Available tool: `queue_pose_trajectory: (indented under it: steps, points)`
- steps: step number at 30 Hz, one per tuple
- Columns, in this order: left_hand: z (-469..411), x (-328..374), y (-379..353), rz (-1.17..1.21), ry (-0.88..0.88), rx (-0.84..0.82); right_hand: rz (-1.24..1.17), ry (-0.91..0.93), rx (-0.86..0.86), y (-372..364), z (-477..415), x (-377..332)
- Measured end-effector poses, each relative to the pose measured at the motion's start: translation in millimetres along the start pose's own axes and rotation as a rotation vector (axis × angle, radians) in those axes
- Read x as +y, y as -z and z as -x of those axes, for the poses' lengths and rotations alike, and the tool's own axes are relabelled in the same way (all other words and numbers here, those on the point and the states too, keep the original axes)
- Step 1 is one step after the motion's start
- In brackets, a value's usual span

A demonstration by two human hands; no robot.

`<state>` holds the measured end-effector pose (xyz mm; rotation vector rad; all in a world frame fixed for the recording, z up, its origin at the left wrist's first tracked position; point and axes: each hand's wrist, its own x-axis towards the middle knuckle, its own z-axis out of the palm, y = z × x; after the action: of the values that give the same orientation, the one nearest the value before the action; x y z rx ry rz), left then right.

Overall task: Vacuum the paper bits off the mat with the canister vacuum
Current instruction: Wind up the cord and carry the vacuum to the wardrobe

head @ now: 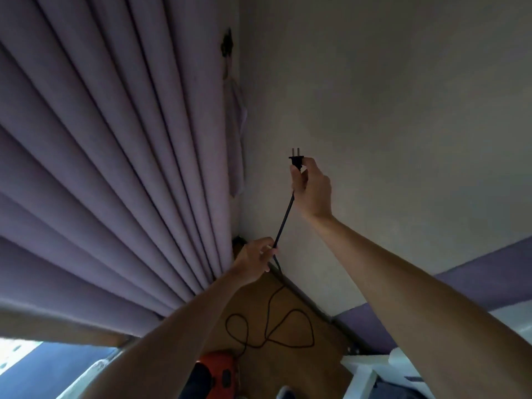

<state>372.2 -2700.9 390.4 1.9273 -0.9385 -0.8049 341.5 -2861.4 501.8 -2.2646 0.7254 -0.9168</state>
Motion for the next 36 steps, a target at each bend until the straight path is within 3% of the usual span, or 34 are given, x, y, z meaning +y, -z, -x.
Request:
queue_pose_trajectory:
  steps: [8,21,36]
  points:
    - [28.7,-35.5,19.7,0.055,0.236,0.211,-0.195,0.143,-0.213,-61.9,4.4,-19.7]
    - [131.8,-83.4,-28.3,0.200,0.556,0.535,-0.390,0.373,-0.656,-115.9,101.7,-42.1]
    - [257.6,-181.3,-113.6,0.475,0.829,0.862,-0.291,0.572,-1.005,-209.8,291.0,-103.8]
